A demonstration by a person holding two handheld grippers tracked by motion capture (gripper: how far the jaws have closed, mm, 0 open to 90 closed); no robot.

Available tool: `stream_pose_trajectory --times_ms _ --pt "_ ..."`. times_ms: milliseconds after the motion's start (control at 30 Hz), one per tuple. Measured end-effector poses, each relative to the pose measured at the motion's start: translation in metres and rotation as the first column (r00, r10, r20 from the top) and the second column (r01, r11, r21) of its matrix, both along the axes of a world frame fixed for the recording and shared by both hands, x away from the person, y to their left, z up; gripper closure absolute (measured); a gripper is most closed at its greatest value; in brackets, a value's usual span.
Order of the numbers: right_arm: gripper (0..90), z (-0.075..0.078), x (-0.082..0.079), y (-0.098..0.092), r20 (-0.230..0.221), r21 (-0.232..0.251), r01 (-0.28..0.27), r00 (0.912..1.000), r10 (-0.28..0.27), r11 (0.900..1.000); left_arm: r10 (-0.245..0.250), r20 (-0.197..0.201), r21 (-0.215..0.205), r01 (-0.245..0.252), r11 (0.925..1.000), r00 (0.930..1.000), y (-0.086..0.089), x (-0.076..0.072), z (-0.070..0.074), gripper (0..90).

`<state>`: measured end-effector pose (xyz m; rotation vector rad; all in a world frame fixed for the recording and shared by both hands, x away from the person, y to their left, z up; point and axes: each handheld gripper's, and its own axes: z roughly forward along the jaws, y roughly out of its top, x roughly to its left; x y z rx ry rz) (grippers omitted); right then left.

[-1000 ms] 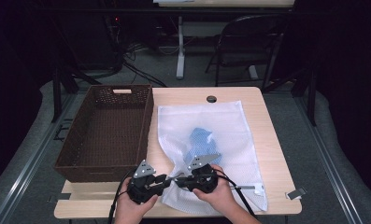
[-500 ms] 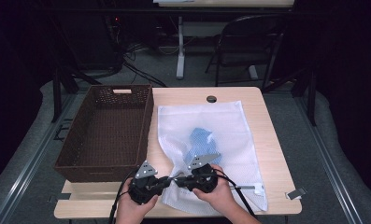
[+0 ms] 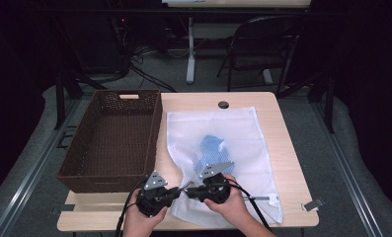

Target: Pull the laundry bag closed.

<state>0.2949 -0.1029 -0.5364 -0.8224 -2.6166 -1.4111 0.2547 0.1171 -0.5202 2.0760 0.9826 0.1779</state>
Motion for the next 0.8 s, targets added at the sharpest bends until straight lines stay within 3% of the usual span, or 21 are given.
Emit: stream_pose_trajectory --times_ms 267,600,800 --pt "86.8 -0.004 0.002 -0.002 -0.016 -0.011 0.017 0.9997 -0.017 1.000 0.008 0.007 0.007 -0.008 0.9999 0.9999 0.002 -0.001 0.001 84.8" --pt "86.7 -0.014 0.006 -0.020 -0.025 -0.077 0.070 0.9971 -0.072 0.995 0.036 0.004 -0.001 -0.036 0.9994 0.9994 0.014 -0.007 0.002 84.5" --pt "86.7 -0.012 0.005 -0.024 -0.012 -0.091 0.083 0.9964 -0.084 0.992 0.044 -0.016 -0.036 -0.044 0.9983 0.9989 0.018 -0.007 -0.001 79.7"
